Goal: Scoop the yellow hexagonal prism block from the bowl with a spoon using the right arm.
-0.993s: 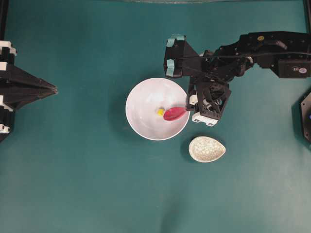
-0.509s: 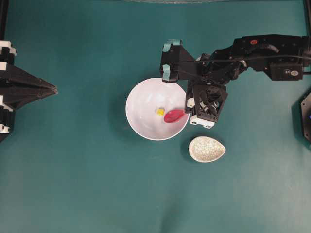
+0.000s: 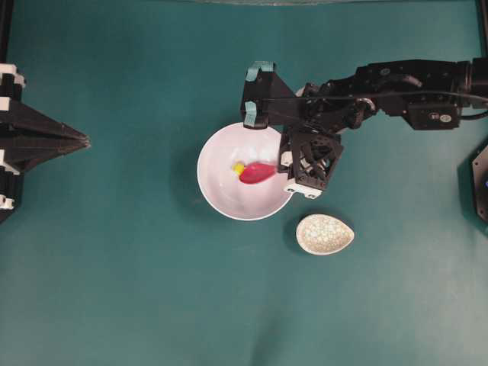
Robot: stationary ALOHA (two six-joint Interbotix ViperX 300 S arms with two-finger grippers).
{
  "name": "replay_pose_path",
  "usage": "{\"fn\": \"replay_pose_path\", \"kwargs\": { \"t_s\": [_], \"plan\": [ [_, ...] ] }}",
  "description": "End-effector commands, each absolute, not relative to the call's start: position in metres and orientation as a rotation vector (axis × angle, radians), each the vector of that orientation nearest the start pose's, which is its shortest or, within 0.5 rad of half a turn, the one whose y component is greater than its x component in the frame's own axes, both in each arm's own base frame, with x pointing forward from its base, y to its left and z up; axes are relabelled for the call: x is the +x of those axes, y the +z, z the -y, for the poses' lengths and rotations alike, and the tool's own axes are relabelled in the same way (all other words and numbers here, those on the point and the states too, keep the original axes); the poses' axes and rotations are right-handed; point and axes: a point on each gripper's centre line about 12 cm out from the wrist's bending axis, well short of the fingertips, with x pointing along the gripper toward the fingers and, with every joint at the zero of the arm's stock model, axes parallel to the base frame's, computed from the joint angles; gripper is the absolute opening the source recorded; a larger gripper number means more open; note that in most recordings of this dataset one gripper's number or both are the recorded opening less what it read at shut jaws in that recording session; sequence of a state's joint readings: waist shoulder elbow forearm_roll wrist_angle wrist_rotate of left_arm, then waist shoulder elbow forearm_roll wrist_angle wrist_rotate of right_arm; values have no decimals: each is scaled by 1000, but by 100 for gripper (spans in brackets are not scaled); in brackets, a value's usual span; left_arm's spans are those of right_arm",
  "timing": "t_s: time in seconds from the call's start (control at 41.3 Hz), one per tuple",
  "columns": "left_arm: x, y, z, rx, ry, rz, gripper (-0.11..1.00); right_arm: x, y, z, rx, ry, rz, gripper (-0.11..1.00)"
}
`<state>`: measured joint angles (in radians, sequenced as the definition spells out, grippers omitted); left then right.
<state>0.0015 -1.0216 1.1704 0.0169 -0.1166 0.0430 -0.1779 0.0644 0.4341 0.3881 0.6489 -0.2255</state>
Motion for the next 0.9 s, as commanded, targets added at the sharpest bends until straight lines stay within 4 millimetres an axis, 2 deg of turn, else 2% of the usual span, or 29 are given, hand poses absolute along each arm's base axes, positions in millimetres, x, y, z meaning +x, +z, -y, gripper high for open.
{"fn": "replay_pose_path", "kwargs": {
  "t_s": [0.0,0.315,0.727,0.872],
  "plan": [
    [191,299,0,61,-1,-5,9,401,191,44,287,-5,-1021,24],
    [191,299,0,58,-2,-11,9,407,187,40,262,-23,-950,24],
    [191,298,0,58,0,-12,9,398,163,36,227,-77,-856,24],
    [191,298,0,58,-2,-12,9,397,160,31,217,-78,-831,24]
  ]
}}
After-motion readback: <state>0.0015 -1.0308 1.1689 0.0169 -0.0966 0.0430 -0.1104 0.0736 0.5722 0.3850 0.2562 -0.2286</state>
